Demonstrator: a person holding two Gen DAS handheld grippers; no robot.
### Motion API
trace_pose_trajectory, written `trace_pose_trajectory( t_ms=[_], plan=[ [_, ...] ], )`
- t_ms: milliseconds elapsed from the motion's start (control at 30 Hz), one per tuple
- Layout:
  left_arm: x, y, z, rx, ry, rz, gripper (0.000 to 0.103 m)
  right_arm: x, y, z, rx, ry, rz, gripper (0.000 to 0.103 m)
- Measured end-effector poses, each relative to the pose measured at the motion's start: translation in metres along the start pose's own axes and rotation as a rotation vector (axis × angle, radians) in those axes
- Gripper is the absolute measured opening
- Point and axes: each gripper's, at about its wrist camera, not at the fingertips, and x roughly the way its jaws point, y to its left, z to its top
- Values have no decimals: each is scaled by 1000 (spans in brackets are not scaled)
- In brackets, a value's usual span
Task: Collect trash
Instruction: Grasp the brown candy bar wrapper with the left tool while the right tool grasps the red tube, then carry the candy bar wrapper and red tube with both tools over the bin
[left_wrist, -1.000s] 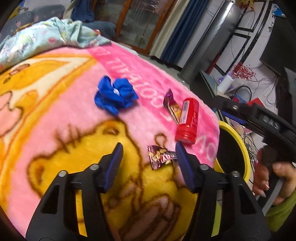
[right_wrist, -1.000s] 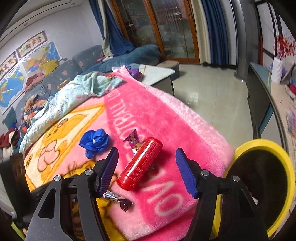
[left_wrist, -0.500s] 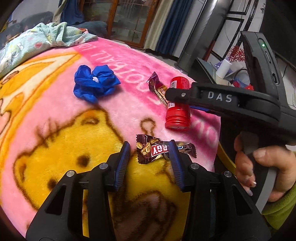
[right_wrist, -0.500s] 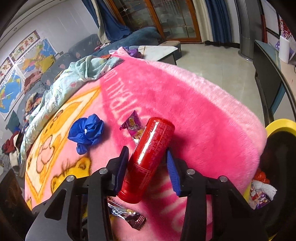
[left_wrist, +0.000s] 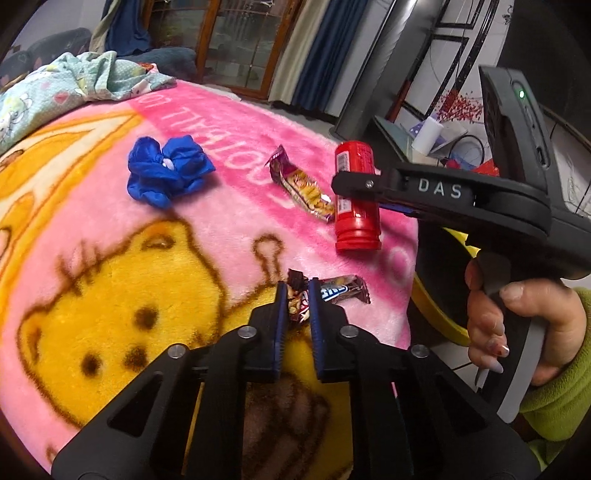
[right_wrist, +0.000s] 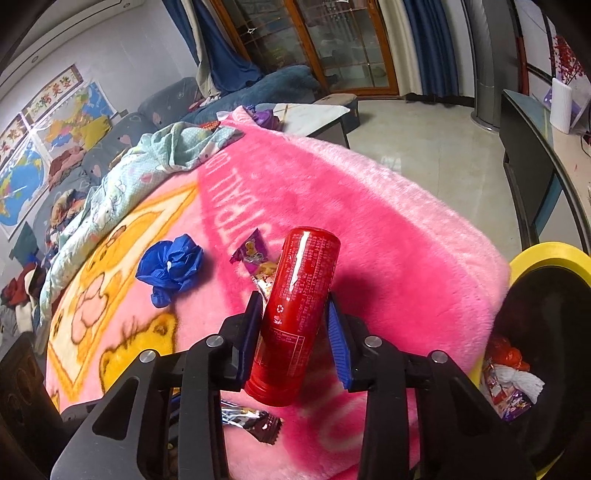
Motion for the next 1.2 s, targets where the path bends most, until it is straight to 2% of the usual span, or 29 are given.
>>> trace_pose_trajectory(
  t_ms=[400, 733, 1200],
  plan=[
    [-22, -7, 10, 6, -79, -27, 4, -27, -7, 7, -29, -50, -24, 31],
    [-31, -31, 21, 45, -125, -49, 4, -56, -24, 13, -28, -101, -56, 31],
    [-35, -69, 27, 115, -145, -85, 4, -96, -51, 13, -3, -162, -97, 31]
  ],
)
